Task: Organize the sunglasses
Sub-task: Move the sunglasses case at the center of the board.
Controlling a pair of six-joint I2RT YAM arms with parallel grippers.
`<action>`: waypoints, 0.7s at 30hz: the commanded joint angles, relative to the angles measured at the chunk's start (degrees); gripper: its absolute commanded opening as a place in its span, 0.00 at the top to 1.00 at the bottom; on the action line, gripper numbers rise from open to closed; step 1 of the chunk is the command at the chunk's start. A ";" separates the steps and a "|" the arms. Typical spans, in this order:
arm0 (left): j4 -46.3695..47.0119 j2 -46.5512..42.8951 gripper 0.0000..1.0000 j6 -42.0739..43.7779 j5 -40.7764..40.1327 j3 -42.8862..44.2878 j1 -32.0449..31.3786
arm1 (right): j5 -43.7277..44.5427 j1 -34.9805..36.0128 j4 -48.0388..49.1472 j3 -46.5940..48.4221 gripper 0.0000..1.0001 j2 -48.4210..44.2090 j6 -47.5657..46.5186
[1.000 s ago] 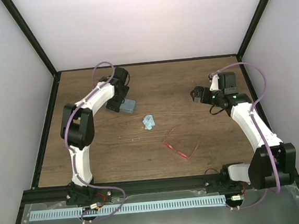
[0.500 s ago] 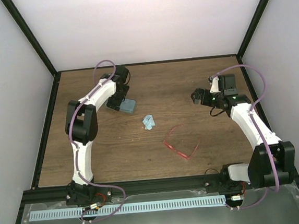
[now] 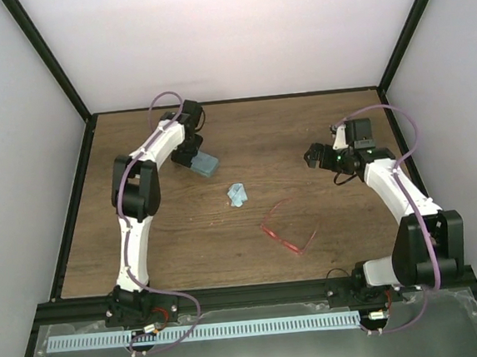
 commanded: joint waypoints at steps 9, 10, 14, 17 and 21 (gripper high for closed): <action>0.55 -1.61 0.48 8.91 2.16 -2.38 0.13 | -1.41 -0.60 -0.12 2.32 0.00 0.45 -0.19; 1.52 -2.22 0.40 10.05 2.43 -3.05 0.10 | -1.42 -0.57 -0.06 2.28 0.00 0.35 -0.16; 1.47 -2.54 0.19 10.92 2.44 -3.22 0.07 | -1.96 -0.59 0.12 1.82 0.00 0.02 0.20; 0.82 -1.37 0.19 9.77 3.25 -2.49 0.30 | -2.08 -0.59 0.16 1.62 0.00 -0.03 0.49; -3.82 2.35 0.18 8.85 3.83 3.08 0.24 | -1.18 -0.63 0.53 1.21 0.00 -0.22 0.44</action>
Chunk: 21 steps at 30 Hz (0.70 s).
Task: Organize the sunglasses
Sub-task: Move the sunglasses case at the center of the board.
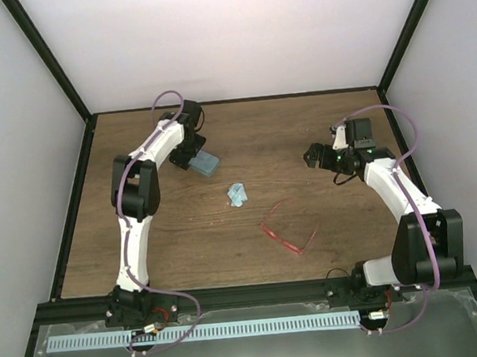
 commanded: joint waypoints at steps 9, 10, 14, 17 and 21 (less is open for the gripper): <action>-5.43 7.56 0.17 -0.84 0.44 12.38 0.17 | -0.52 -1.35 1.31 0.51 0.00 0.60 -0.87; -5.54 8.05 0.17 -1.00 0.96 12.47 0.16 | -0.93 -1.34 1.41 0.64 0.00 0.95 -0.86; -6.29 10.05 0.16 -1.08 1.84 12.44 0.13 | -2.17 -1.36 1.66 1.10 0.00 2.25 -0.75; -6.91 10.82 0.13 -0.25 1.13 12.33 0.15 | -2.50 -1.36 1.75 1.48 0.00 3.02 -0.80; -7.47 11.53 0.14 0.99 -0.32 12.20 0.24 | -2.97 -1.36 1.84 1.62 0.00 3.36 -0.87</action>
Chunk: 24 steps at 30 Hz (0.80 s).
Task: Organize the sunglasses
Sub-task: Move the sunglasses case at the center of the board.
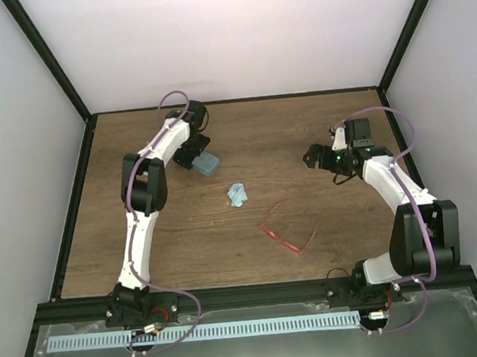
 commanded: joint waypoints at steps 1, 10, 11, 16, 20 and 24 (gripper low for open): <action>-2.37 2.30 0.18 1.13 -0.85 0.49 0.33 | -1.39 -0.49 0.51 1.77 0.00 0.46 -0.58; -2.09 -3.30 0.35 6.86 -2.88 -3.09 -1.19 | -2.61 -0.49 -0.14 1.69 0.00 0.09 -0.34; -1.77 -4.44 0.35 7.86 -2.94 -4.47 -1.86 | -3.19 -0.49 -0.01 1.68 0.00 0.16 -0.14; 1.25 -12.46 0.32 12.88 -3.63 -15.14 -6.03 | -4.86 -0.40 -0.07 1.62 0.00 -0.04 0.45; 3.68 -19.99 0.30 16.19 -3.98 -24.88 -10.13 | -5.96 0.26 0.32 0.12 0.00 -1.61 1.33; 8.76 -27.32 0.30 16.98 -2.95 -36.84 -13.23 | -4.76 2.15 0.16 -0.42 0.00 -2.39 1.88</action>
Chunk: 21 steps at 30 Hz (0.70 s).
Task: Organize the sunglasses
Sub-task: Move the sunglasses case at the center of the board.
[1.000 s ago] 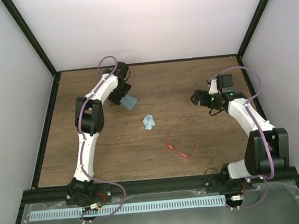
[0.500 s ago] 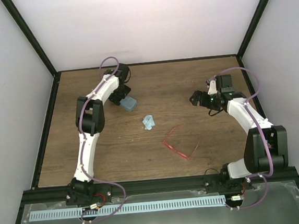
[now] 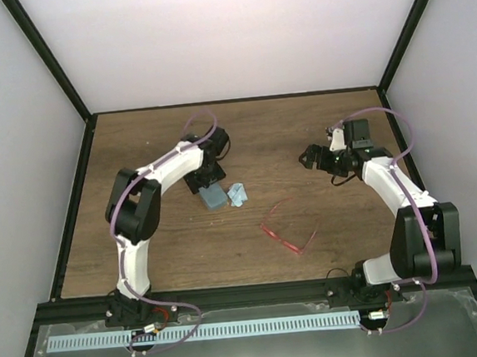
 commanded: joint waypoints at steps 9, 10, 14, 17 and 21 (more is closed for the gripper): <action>13.13 -11.92 0.29 4.16 3.90 -23.46 -3.29 | 2.35 8.45 -0.45 -0.39 0.00 -3.55 2.85; 13.94 -11.92 0.28 5.29 4.70 -23.90 -3.29 | 3.31 9.60 -0.91 -0.14 0.00 -3.74 2.97; 15.00 -13.67 0.14 8.42 4.14 -25.29 -3.29 | 7.41 14.50 -2.11 0.45 0.00 -4.27 4.32; 16.10 -17.42 0.00 9.34 3.32 -26.88 -3.29 | 9.92 18.65 -2.14 1.12 0.00 -4.22 6.14; 16.35 -22.84 0.00 11.95 2.96 -27.90 -3.29 | 12.60 24.47 -2.79 3.95 0.00 -2.19 9.16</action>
